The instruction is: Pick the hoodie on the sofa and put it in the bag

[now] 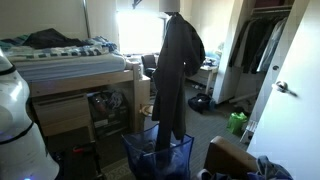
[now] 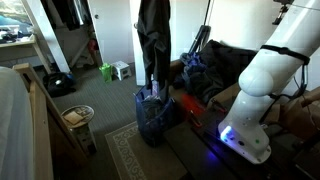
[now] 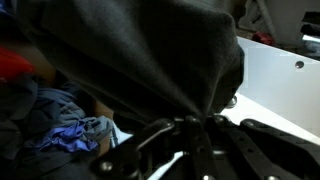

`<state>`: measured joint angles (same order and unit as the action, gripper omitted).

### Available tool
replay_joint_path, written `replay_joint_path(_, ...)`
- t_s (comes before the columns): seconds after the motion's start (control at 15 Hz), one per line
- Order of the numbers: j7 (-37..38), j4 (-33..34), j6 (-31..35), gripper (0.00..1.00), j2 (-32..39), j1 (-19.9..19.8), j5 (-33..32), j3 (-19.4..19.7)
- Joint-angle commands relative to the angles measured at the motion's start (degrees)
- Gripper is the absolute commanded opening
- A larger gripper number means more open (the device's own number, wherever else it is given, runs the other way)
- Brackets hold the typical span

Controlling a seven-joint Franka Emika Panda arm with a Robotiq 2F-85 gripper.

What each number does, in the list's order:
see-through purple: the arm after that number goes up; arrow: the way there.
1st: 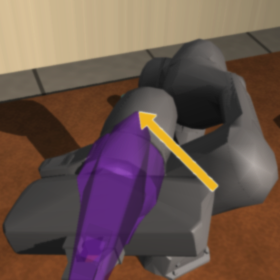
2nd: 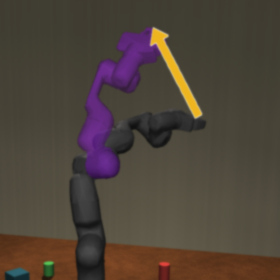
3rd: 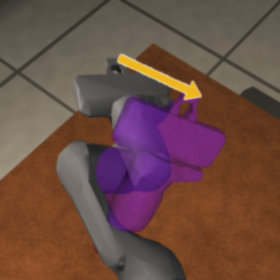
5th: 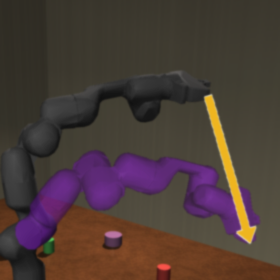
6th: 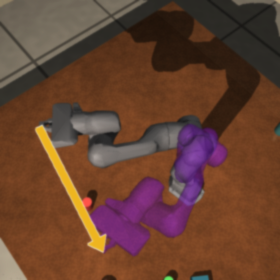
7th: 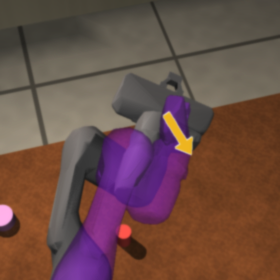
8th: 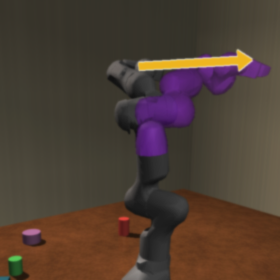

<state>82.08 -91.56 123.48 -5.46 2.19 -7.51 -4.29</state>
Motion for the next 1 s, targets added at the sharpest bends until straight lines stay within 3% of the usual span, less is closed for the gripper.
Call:
replay_joint_path(0.0,-1.63,-4.23,-0.23,0.02,-3.05,-0.4,2.2,0.45)
replay_joint_path(0.4,-1.84,-12.42,-2.34,0.02,-3.7,-0.14,5.98,0.32)
replay_joint_path(0.93,-4.61,-20.92,-2.01,0.02,1.26,-0.43,11.61,1.11)
